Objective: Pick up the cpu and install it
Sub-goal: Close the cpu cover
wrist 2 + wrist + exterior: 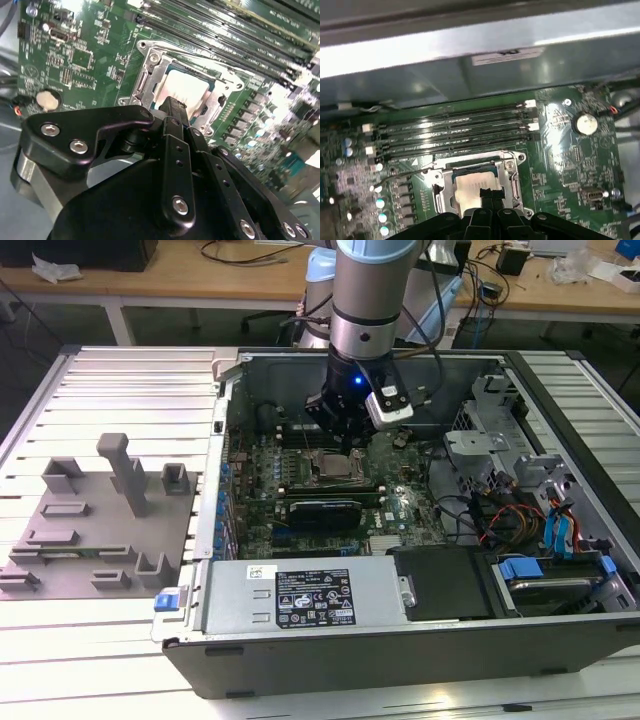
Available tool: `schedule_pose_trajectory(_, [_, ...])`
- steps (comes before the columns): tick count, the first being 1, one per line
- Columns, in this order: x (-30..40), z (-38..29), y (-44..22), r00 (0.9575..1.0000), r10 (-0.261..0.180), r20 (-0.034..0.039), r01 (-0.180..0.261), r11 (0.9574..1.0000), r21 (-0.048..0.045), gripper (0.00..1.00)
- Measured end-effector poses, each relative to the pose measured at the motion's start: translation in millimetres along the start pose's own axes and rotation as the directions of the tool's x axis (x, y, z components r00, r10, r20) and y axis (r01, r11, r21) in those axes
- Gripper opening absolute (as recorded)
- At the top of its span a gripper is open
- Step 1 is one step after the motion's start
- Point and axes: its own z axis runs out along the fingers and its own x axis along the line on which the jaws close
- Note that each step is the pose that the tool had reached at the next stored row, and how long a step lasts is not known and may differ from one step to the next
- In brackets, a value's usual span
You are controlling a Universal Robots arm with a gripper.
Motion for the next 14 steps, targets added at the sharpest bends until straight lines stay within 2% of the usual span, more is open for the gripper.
schedule_pose_trajectory(2, [0.0,0.1,0.0,0.9985,-0.055,-0.0004,0.055,0.9985,0.0,0.11])
schedule_pose_trajectory(3, [0.0,0.1,0.0,0.9981,-0.062,-0.0005,0.062,0.9981,0.0,0.11])
schedule_pose_trajectory(9, [0.1,0.1,0.0,0.9979,-0.065,-0.0005,0.065,0.9979,0.0,0.11])
schedule_pose_trajectory(14, [6.0,0.1,-0.7,0.9976,-0.069,-0.0005,0.069,0.9976,-0.0001,0.11])
